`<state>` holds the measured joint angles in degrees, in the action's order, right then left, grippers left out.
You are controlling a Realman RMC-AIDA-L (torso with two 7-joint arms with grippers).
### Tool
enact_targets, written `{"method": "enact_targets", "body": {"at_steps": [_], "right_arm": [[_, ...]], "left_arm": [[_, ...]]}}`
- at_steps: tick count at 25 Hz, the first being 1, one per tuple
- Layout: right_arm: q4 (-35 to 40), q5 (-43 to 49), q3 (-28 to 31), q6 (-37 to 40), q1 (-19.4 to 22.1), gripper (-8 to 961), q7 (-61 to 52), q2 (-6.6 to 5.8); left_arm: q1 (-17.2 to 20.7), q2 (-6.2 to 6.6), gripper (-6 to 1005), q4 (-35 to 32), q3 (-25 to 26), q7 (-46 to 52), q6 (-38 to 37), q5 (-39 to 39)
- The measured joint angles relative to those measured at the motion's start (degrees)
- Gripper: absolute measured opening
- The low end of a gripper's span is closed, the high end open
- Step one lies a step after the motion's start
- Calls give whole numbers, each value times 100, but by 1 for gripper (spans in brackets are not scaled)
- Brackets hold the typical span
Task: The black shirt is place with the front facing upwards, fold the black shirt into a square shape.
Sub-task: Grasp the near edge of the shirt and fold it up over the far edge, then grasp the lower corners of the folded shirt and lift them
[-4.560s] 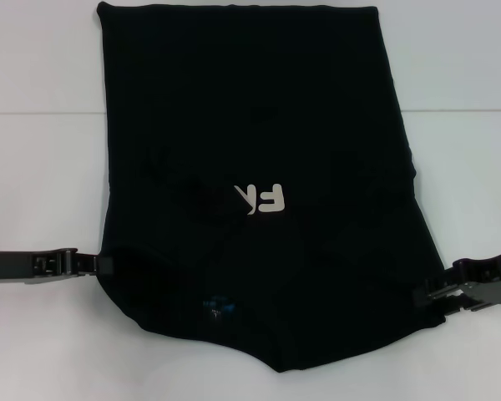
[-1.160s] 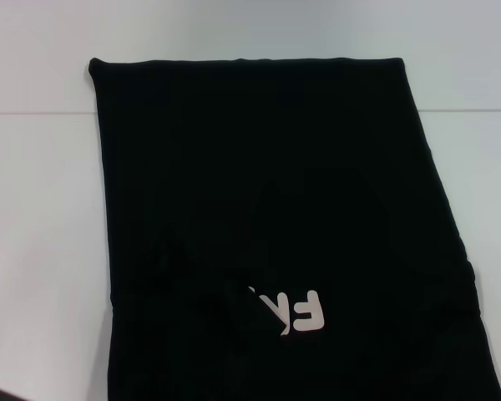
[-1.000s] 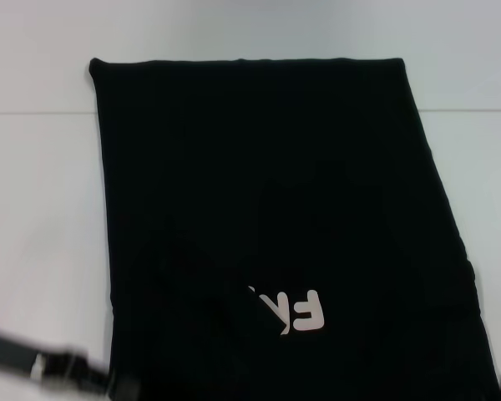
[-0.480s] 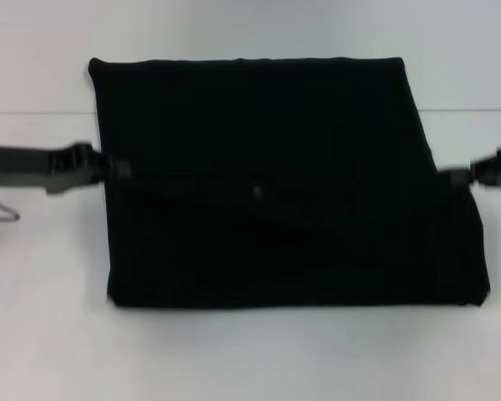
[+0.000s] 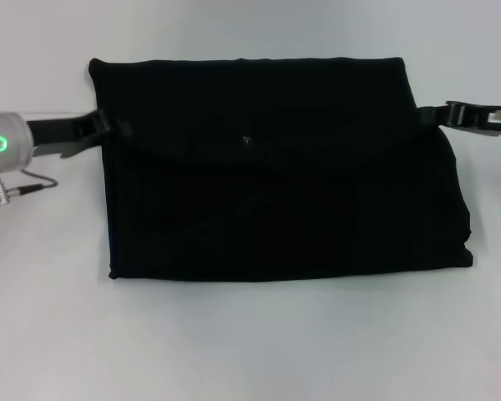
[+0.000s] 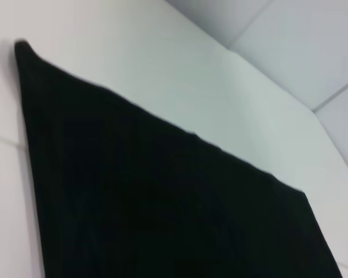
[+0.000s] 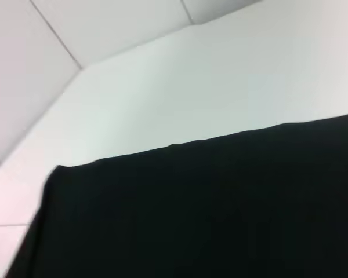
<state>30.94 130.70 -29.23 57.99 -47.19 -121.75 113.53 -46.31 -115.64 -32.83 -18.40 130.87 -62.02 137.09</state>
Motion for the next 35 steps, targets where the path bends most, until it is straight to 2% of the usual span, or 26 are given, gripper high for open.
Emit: {"method": "enact_targets", "body": {"at_steps": [6, 11, 16, 21, 26, 27, 32, 35], "right_arm": [[-149, -12, -365, -960, -153, 100, 101, 228], [-282, -18, -474, -1444, -251, 104, 178, 413], [-294, -20, -580, -1816, -268, 109, 280, 579], [-297, -124, -590, -1909, -189, 113, 325, 597], [-271, -1021, -599, -1915, 73, 117, 830, 575], [-277, -1172, -601, -1907, 120, 163, 893, 564], [-246, -1953, -563, -1755, 382, 386, 981, 520], [-208, -2567, -553, -1296, 613, 505, 1081, 452]], "left_arm": [[-152, -144, 58, -34, -5, -158, 682, -152], [-214, -233, 60, -25, -356, -248, 1134, -313], [-219, -407, 61, -66, -686, -267, 1476, -337], [-181, -562, 62, -86, -718, -428, 1793, -511], [-109, -598, 63, -41, -719, -716, 1914, -871], [-90, -598, 63, -38, -718, -721, 1917, -933], [28, -540, 205, 25, -722, -698, 1928, -1068], [37, -422, 324, 244, -724, -672, 1926, -1062]]}}
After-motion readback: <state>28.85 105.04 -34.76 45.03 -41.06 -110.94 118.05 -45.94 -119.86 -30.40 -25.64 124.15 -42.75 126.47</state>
